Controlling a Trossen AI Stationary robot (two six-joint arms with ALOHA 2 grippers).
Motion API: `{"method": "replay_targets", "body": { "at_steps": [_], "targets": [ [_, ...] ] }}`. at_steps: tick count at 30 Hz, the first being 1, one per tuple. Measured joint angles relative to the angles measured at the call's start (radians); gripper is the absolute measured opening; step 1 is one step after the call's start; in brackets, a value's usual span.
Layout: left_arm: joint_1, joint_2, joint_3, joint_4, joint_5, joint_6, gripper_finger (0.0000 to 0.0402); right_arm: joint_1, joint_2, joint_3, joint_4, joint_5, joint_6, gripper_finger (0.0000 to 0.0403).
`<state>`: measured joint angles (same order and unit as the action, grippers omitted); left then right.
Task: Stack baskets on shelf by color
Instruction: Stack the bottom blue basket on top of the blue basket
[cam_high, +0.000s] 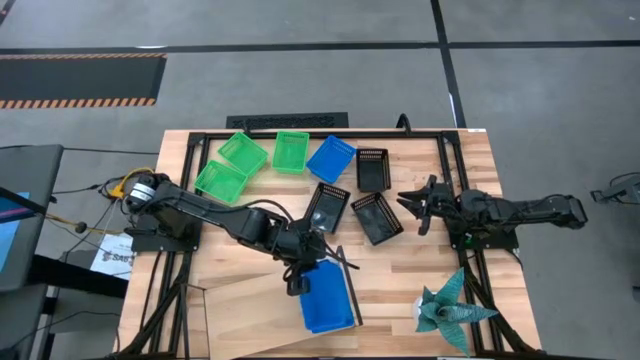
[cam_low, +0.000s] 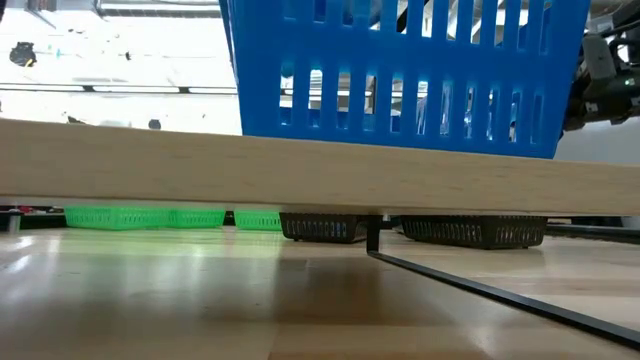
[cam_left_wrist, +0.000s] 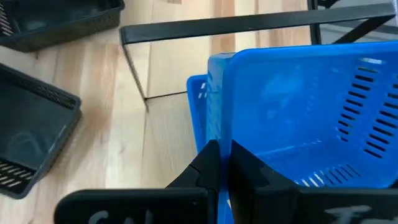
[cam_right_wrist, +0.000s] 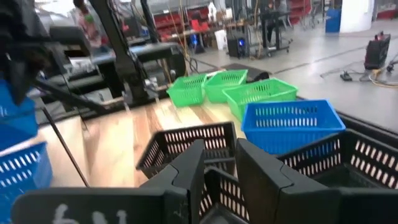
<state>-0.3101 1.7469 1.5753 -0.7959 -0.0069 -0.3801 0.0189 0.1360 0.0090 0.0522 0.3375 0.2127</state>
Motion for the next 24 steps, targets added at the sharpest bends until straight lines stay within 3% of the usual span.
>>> {"method": "replay_targets", "body": {
  "at_steps": [15, 24],
  "targets": [
    [0.010, 0.035, 0.000, -0.008, 0.029, -0.012, 0.0004, 0.000, 0.001, 0.000, -0.001, 0.000, 0.000, 0.0118],
    [0.011, 0.037, 0.000, -0.006, 0.028, -0.009, 0.0045, 0.000, 0.001, 0.000, -0.001, 0.000, 0.000, 0.0118]
  ]
}}
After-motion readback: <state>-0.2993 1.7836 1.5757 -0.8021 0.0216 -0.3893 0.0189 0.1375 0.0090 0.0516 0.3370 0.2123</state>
